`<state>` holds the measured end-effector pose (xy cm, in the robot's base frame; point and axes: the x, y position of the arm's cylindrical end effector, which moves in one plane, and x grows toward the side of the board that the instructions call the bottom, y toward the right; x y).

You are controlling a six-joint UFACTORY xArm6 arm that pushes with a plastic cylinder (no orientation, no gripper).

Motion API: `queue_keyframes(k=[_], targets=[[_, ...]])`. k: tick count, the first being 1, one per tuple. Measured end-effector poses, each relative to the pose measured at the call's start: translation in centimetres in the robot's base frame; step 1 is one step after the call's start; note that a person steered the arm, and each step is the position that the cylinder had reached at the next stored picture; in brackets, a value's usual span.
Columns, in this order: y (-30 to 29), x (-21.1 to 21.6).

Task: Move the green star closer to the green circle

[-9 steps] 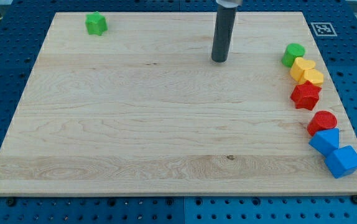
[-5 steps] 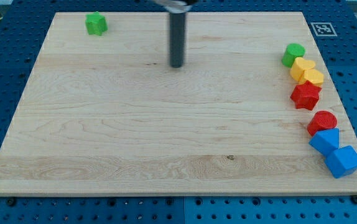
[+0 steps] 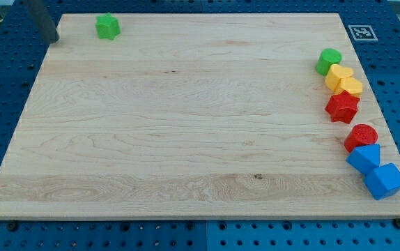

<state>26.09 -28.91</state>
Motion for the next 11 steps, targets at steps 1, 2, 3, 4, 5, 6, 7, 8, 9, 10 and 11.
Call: queue_keyframes(k=[1,2,3,4,5,6,7,8,9,10,11], targets=[[3.8,-2.8],[6.4,-2.9],[8.1,-2.7],[9.9,-2.7],[12.3,-2.7],[15.3,-2.7],[18.4,-2.4],[20.2,-1.1],[22.4,-0.9],[25.4,-0.9],[28.6,-0.1]])
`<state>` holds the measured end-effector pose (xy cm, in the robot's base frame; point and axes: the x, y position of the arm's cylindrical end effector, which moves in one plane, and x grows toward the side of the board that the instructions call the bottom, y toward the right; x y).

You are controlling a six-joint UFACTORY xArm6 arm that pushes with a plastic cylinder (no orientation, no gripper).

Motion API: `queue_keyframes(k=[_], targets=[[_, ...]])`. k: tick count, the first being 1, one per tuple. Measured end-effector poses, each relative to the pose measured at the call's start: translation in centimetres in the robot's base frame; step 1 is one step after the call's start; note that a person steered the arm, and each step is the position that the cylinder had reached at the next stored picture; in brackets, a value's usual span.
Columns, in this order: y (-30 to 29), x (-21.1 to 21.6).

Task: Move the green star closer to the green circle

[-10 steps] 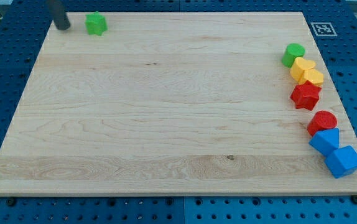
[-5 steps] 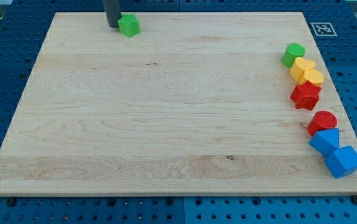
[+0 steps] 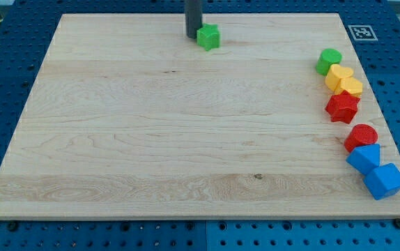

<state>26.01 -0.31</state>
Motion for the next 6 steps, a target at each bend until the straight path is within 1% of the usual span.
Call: queue_keyframes(k=[1,2,3,4,5,6], targets=[[1.7,1.3],[1.9,4.5],[3.7,5.1],[6.3,4.0],[9.3,3.9],[9.9,1.8]])
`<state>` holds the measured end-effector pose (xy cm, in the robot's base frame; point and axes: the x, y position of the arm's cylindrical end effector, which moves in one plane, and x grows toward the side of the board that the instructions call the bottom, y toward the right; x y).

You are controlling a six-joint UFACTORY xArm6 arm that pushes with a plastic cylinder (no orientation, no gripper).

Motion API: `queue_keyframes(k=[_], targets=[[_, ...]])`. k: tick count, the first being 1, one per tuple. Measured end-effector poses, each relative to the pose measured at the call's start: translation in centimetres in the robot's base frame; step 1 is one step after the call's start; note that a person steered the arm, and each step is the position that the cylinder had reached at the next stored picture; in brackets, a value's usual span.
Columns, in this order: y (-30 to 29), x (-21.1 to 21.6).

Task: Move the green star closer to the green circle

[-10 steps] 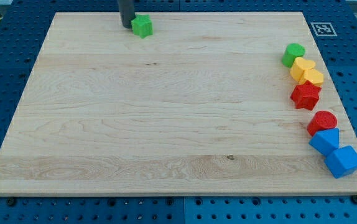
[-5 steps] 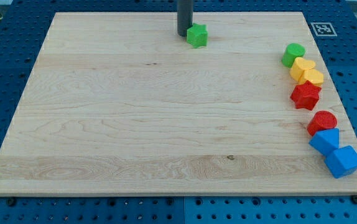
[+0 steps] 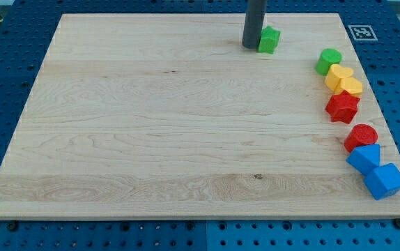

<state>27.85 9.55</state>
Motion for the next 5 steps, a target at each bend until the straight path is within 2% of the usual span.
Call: queue_keyframes(k=[3,5], targets=[[3.8,-1.4],[8.5,-1.8]])
